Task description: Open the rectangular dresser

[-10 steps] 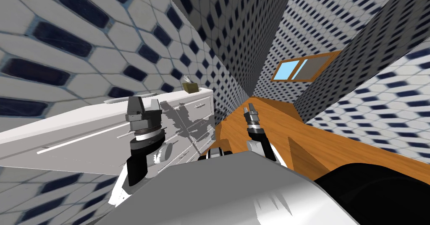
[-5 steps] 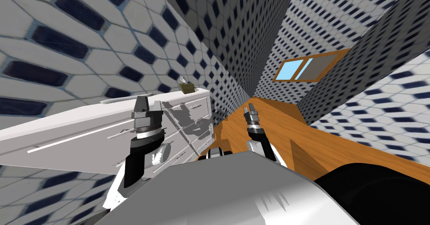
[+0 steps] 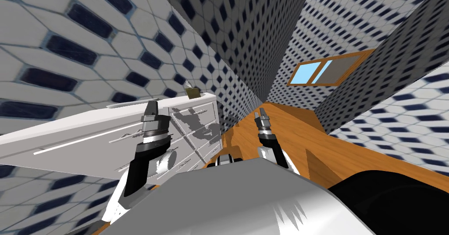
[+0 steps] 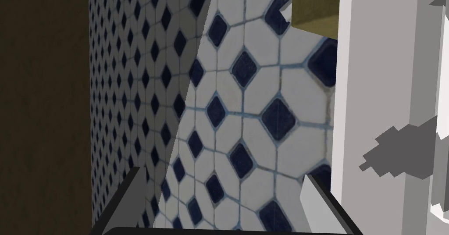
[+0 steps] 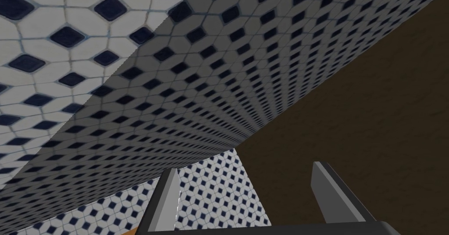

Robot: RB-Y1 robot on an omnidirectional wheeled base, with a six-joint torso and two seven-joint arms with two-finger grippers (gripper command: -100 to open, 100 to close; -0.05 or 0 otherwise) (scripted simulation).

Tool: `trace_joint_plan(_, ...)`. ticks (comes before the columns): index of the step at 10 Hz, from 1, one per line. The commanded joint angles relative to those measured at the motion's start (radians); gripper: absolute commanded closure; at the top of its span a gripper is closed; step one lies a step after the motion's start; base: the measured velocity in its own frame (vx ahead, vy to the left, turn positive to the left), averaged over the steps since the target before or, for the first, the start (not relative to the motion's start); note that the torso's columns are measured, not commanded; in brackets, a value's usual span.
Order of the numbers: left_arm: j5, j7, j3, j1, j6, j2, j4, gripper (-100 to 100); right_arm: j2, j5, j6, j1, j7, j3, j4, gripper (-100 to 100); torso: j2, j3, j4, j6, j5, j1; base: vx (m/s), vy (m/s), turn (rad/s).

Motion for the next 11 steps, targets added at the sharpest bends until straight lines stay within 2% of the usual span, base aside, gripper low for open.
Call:
trace_joint_plan(1,0.008,-0.003,0.003,0.011,0.069,-0.003,-0.003,-100,0.000,0.000,0.000,0.000,0.000,0.000,0.000,0,0.001,0.000,0.001,0.000,-0.001,0.000,0.013,-0.091,0.043)
trace_joint_plan(11,0.043,-0.014,0.032,0.029,0.290,-0.011,-0.014,-100,0.000,0.000,0.000,0.000,0.000,0.000,0.000,0,0.004,0.002,0.003,-0.001,-0.002,-0.001,0.011,-0.081,0.036)
